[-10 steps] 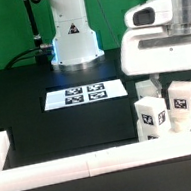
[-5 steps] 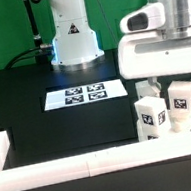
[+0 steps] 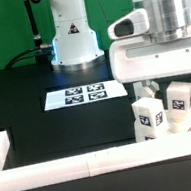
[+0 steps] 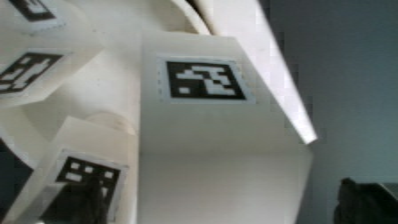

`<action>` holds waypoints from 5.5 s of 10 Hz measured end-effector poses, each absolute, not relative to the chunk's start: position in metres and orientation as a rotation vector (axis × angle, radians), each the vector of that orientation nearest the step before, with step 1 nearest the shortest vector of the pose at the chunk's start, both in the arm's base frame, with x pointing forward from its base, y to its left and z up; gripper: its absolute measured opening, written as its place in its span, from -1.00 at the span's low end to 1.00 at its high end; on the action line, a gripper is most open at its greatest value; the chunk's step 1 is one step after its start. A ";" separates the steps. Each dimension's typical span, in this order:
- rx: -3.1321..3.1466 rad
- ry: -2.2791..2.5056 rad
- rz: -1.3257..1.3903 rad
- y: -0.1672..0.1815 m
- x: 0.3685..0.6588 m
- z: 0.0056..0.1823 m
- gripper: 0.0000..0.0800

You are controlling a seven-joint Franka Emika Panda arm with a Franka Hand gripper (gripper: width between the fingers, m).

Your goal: Assemble stool

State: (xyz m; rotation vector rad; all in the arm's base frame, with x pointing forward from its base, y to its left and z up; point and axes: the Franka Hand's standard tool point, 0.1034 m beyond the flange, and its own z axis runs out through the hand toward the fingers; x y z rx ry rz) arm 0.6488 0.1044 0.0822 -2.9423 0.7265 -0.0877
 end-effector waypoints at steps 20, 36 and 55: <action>-2.786 1.215 -0.006 0.107 0.637 0.071 -0.17; -1.670 2.420 0.003 0.138 0.640 0.062 0.59; -3.094 -0.052 -0.109 0.128 0.645 0.117 0.62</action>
Offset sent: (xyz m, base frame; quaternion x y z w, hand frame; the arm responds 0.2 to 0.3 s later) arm 0.0000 0.0000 0.0000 0.0000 0.0000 0.0000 1.0000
